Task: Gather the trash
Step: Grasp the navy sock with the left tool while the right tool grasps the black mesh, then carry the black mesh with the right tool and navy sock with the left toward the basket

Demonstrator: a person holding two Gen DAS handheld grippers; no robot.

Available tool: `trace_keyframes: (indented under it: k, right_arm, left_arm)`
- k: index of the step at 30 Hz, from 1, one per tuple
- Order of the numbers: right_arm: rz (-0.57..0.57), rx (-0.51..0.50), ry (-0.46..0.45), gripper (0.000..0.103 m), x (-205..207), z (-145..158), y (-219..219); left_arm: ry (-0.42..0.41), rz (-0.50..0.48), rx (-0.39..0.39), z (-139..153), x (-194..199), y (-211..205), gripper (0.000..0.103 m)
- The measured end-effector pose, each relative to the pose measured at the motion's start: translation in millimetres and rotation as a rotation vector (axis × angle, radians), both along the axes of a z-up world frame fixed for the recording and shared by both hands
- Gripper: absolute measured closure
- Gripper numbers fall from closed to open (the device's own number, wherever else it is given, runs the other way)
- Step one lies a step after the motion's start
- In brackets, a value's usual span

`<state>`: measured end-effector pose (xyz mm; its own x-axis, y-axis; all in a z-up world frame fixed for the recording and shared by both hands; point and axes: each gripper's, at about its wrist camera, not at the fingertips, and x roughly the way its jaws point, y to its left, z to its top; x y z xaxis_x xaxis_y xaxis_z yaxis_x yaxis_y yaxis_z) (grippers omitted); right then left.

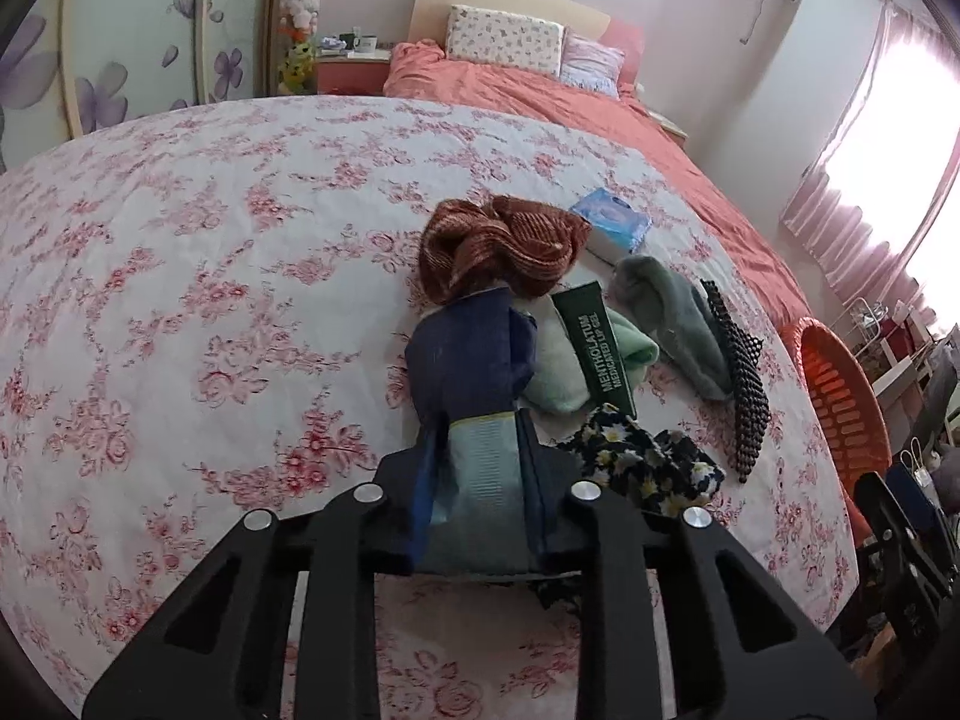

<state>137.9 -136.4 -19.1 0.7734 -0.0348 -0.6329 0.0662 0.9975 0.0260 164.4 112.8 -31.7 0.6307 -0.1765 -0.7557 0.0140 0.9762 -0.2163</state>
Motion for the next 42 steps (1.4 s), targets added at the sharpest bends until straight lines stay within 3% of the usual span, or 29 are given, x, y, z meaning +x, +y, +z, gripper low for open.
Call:
trace_keyframes:
  k: [15, 22, 28, 31, 37, 42]
  right_arm:
    - [0.029, 0.033, 0.015, 0.03, 26, -5, 14]
    - [0.031, 0.08, 0.073, 0.034, 59, -13, 24]
    - [0.074, 0.03, 0.103, 0.037, 72, -17, 49]
    - [0.08, -0.013, 0.144, 0.047, 80, -25, 57]
    - [0.077, 0.015, 0.197, 0.093, 80, -38, 45]
    - [0.044, 0.056, 0.138, 0.099, 69, -24, 23]
  left_arm:
    - [-0.096, 0.068, 0.023, 19, -29, 37, 0.082]
    - [-0.112, 0.118, 0.016, 26, -31, 58, 0.082]
    - [-0.112, 0.125, 0.013, 26, -28, 65, 0.082]
    - [-0.107, 0.12, 0.01, 24, -27, 65, 0.082]
    - [-0.107, 0.11, 0.008, 26, -25, 60, 0.082]
    - [-0.116, 0.099, 0.006, 30, -24, 54, 0.082]
